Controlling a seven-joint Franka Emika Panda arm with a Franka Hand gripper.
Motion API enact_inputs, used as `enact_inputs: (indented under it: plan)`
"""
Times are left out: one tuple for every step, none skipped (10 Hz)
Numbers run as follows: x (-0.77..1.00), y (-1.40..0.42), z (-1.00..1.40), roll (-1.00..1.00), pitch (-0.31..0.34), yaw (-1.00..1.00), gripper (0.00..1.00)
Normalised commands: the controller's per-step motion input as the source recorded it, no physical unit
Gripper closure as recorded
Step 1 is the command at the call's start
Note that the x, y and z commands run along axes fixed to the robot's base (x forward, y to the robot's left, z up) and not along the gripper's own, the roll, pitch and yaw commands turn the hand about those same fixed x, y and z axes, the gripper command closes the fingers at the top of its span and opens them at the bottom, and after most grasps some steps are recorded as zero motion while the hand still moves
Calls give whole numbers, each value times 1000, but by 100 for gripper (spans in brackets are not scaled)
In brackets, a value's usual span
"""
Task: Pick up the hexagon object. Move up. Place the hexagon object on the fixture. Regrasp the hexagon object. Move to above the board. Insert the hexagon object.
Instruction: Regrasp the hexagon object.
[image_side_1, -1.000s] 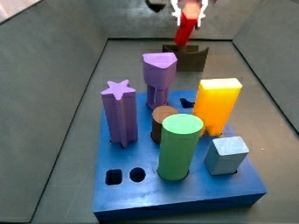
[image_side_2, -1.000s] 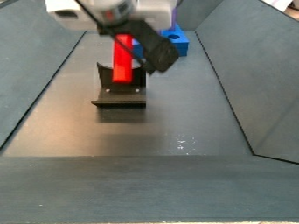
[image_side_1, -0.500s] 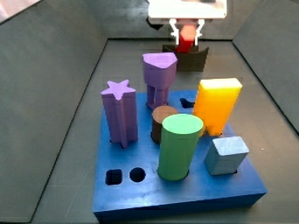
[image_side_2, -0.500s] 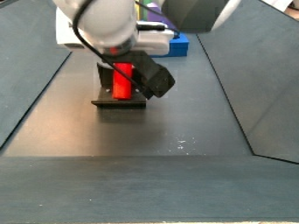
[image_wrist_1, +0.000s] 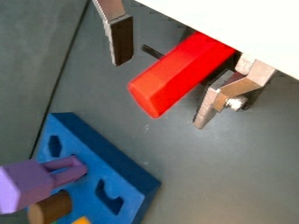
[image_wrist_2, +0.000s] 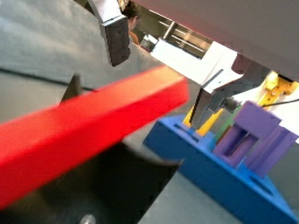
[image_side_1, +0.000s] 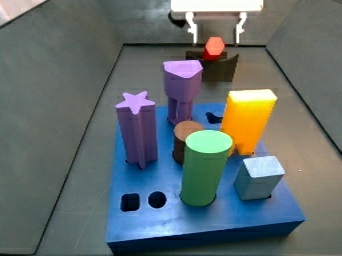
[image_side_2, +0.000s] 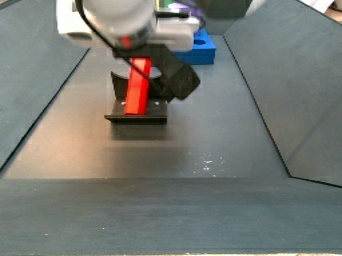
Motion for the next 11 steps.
enact_inputs:
  plan:
    - [-23, 10, 1000, 38, 42, 12, 0]
    - [-24, 12, 1000, 38, 54, 12, 0]
    - [-29, 12, 845, 36, 68, 2, 0]
    - [-26, 13, 694, 39, 72, -7, 0]
    - [-24, 11, 490, 42, 80, -20, 0]
    - [-20, 11, 342, 46, 86, -28, 0]
    - [141, -839, 982, 1000, 71, 38, 0]
    - [142, -821, 842, 1000, 70, 37, 0]
    - [69, -664, 655, 1000, 66, 36, 0]
    - [16, -493, 480, 1000, 64, 35, 0]
    - [0, -378, 353, 1000, 62, 35, 0]
